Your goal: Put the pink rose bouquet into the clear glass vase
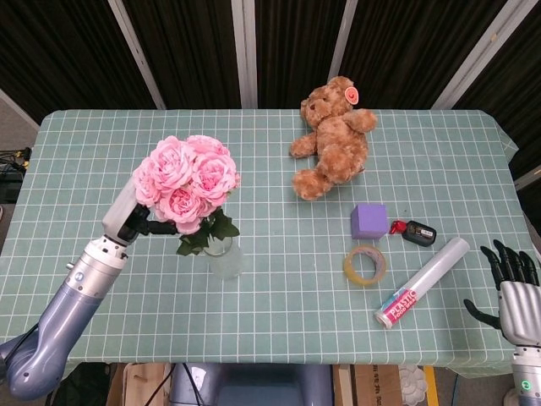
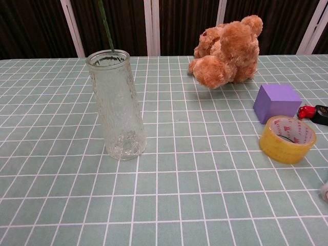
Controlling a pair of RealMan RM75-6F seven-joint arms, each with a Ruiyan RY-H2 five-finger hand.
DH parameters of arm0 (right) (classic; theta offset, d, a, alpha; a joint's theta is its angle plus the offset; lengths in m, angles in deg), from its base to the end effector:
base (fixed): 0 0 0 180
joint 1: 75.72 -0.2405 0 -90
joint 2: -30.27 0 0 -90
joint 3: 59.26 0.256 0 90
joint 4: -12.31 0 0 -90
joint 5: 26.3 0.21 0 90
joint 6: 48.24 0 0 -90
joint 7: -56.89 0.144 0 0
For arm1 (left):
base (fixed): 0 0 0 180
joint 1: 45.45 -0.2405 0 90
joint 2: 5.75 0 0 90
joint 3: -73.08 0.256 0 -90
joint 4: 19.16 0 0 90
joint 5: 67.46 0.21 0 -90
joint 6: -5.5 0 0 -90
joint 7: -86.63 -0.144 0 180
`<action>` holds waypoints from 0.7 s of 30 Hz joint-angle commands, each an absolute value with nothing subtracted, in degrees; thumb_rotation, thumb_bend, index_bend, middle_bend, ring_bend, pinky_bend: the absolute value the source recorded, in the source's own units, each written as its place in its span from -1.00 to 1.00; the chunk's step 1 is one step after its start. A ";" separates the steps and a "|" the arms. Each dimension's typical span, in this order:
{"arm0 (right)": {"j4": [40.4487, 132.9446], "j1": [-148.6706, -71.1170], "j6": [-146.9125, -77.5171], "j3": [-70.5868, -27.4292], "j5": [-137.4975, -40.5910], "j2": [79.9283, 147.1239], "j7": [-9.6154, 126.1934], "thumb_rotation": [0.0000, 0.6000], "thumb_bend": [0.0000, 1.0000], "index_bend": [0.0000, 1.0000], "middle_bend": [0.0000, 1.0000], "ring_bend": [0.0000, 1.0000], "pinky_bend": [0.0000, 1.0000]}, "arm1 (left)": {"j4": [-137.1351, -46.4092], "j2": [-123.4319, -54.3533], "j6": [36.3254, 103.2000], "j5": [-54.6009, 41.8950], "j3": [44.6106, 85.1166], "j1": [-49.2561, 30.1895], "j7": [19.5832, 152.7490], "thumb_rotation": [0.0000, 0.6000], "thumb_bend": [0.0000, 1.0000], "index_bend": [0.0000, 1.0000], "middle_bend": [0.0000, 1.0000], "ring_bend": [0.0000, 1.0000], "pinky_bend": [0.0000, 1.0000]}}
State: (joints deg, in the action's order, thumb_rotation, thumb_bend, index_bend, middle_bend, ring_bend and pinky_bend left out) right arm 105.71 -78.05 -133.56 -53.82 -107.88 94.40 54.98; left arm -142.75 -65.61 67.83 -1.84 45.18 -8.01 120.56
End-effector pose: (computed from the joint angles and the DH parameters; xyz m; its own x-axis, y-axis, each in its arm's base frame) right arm -0.3213 -0.1756 0.1683 0.4010 0.0255 0.9157 -0.9121 0.1036 0.3966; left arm -0.0343 0.3086 0.1626 -0.5572 0.4177 0.7177 0.6544 -0.3112 0.6892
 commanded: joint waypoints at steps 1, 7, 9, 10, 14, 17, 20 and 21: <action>105.70 -78.06 -133.58 -53.81 -107.91 94.37 55.06 1.00 -0.59 -0.75 -0.84 -0.83 -1.00 | -142.30 -66.22 67.24 -1.90 45.65 -7.51 120.08 1.00 -0.14 -0.33 -0.30 -0.41 -0.22; 105.71 -78.03 -133.66 -53.88 -108.14 94.26 55.37 1.00 -0.59 -0.75 -0.84 -0.83 -1.00 | -141.00 -67.42 67.21 -1.89 46.95 -7.35 118.44 1.00 -0.15 -0.33 -0.31 -0.41 -0.23; 105.70 -78.01 -133.67 -53.91 -108.20 94.24 55.42 1.00 -0.59 -0.75 -0.84 -0.83 -1.00 | -139.93 -68.13 67.56 -1.77 47.67 -7.32 117.11 1.00 -0.15 -0.32 -0.31 -0.42 -0.23; 105.70 -78.02 -133.67 -53.92 -108.22 94.24 55.44 1.00 -0.59 -0.75 -0.84 -0.83 -1.00 | -139.31 -68.69 67.60 -1.82 48.16 -7.21 116.32 1.00 -0.15 -0.32 -0.31 -0.42 -0.23; 105.76 -78.06 -133.69 -53.93 -108.35 94.26 55.40 1.00 -0.59 -0.75 -0.84 -0.83 -1.00 | -137.28 -70.66 66.52 -2.13 50.02 -6.60 114.46 1.00 -0.16 -0.32 -0.32 -0.43 -0.23; 105.80 -78.06 -133.75 -53.94 -108.46 94.28 55.40 1.00 -0.59 -0.75 -0.84 -0.83 -1.00 | -135.36 -72.71 66.19 -1.92 51.14 -6.15 113.64 1.00 -0.16 -0.32 -0.32 -0.43 -0.23; 105.71 -78.09 -133.66 -53.94 -108.37 94.28 55.39 1.00 -0.59 -0.75 -0.84 -0.83 -1.00 | -133.14 -75.08 65.96 -1.27 52.11 -5.81 113.66 1.00 -0.16 -0.33 -0.33 -0.43 -0.24; 105.68 -78.10 -133.64 -53.93 -108.36 94.30 55.39 1.00 -0.59 -0.75 -0.84 -0.83 -1.00 | -132.48 -75.65 65.75 -0.96 52.39 -5.75 113.92 1.00 -0.18 -0.33 -0.33 -0.44 -0.24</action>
